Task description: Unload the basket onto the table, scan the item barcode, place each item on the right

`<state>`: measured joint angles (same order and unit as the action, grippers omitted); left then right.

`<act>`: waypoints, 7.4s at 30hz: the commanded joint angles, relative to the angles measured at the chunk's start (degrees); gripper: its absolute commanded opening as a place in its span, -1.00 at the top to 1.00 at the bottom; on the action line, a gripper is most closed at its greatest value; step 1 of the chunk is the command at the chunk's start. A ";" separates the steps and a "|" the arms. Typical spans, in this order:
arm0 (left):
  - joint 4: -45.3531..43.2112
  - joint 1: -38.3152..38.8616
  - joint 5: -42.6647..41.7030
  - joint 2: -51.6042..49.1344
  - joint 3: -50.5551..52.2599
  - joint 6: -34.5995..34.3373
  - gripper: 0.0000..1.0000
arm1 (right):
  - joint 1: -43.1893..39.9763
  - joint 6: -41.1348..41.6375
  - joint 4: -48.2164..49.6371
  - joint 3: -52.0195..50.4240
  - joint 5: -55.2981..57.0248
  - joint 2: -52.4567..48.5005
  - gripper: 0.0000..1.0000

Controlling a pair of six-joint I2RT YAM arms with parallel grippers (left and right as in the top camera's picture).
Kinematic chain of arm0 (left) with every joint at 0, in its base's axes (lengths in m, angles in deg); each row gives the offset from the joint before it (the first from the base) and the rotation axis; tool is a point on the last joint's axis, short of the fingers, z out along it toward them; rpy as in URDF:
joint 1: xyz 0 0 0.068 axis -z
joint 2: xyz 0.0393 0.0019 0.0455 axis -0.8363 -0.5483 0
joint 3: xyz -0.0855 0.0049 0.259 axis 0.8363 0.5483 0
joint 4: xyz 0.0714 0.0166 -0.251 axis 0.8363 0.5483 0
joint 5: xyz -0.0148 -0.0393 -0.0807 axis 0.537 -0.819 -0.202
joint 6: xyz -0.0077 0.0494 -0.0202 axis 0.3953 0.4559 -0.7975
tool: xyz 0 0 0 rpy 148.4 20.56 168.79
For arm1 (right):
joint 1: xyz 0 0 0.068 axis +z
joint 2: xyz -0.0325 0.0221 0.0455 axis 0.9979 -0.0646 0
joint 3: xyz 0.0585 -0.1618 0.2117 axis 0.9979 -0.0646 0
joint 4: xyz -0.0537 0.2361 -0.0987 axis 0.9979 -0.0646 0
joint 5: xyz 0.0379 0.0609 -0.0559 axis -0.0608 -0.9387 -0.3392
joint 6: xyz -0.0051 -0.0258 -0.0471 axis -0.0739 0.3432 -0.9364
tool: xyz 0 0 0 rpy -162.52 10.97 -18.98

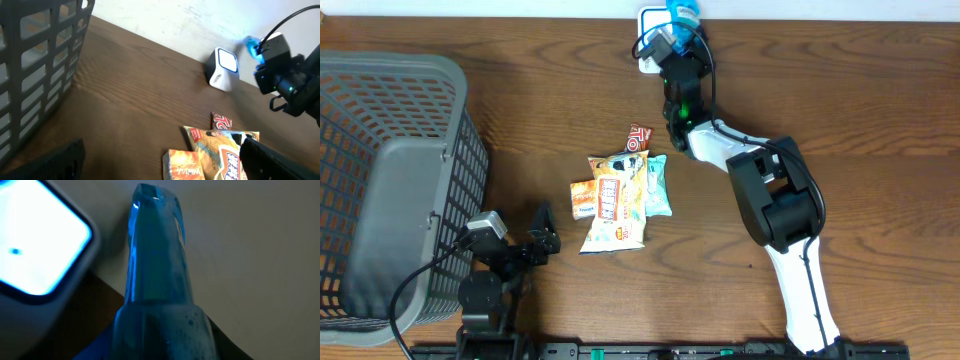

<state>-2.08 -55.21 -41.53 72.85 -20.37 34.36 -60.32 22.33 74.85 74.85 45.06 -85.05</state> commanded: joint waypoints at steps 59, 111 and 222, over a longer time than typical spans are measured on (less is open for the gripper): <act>1.84 -0.24 -0.52 0.00 1.01 -0.52 -0.96 | -53.20 43.08 -71.30 2.56 -29.11 22.80 -0.98; 1.84 -0.24 -0.52 0.00 1.01 -0.50 -0.96 | -2.62 70.66 -117.04 2.54 -51.39 48.15 -0.98; 1.84 -0.24 -0.52 0.00 1.01 -0.52 -0.96 | 25.09 92.06 -67.28 -17.66 -40.79 22.12 -0.61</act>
<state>-2.06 -55.18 -41.53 72.85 -20.37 34.36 -37.10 114.92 11.36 54.39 -3.57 -58.84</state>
